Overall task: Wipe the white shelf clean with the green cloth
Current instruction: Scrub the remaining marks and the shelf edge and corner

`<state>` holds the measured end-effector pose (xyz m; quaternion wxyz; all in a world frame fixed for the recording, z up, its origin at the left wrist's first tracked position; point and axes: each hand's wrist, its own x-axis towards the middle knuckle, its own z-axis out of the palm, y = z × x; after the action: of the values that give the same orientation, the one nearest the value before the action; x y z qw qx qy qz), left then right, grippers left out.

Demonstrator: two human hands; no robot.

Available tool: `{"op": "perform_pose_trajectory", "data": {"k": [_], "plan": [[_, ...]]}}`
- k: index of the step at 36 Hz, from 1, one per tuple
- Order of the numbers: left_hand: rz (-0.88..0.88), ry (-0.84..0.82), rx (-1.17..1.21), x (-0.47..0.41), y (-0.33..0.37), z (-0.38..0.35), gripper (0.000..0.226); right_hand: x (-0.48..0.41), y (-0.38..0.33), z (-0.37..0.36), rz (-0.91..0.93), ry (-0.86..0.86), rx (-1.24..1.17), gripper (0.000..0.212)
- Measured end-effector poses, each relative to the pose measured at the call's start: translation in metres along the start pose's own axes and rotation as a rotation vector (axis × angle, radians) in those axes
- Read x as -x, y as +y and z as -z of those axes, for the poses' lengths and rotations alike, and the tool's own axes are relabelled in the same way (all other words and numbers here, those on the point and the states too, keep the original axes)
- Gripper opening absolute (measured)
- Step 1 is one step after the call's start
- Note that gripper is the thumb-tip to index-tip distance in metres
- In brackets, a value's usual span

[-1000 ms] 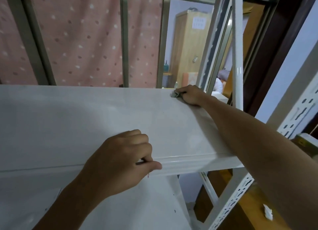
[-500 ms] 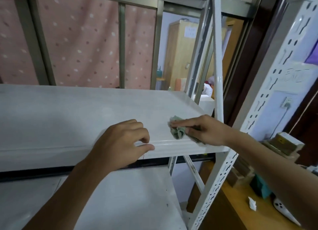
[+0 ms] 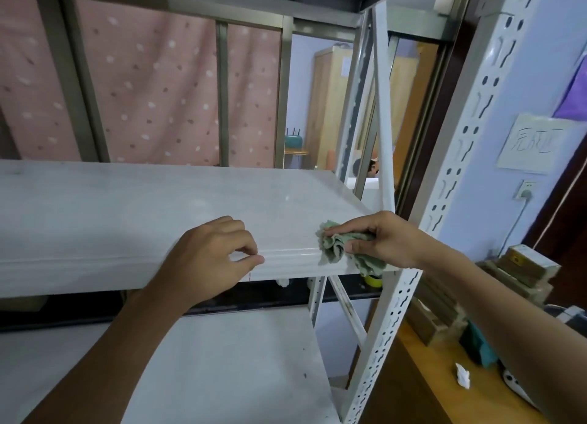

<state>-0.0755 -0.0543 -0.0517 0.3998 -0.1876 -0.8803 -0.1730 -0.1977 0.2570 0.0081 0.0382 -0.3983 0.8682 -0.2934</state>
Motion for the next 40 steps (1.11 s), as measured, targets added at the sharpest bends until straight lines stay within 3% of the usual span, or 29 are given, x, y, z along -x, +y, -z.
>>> {"op": "perform_pose_trajectory", "data": {"k": [11, 21, 26, 30, 40], "plan": [[-0.118, 0.135, -0.157, 0.019, -0.002, 0.006, 0.017, -0.025, -0.024, -0.023, 0.096, -0.033, -0.010, 0.034], [-0.103, 0.188, -0.391, 0.059, -0.031, 0.058, 0.019, -0.065, -0.087, -0.074, 0.202, -0.077, -0.044, 0.034], [-0.249, 0.135, -0.628, 0.090, -0.067, 0.094, 0.019, -0.089, -0.132, -0.108, 0.249, -0.100, -0.037, 0.034], [-0.202, 0.124, -0.674, 0.114, -0.095, 0.124, 0.032, -0.111, -0.173, -0.140, 0.292, -0.108, -0.019, 0.035], [-0.124, 0.084, -0.717, 0.175, -0.162, 0.220, 0.026, -0.173, -0.279, -0.224, 0.318, -0.126, -0.071, 0.031]]}}
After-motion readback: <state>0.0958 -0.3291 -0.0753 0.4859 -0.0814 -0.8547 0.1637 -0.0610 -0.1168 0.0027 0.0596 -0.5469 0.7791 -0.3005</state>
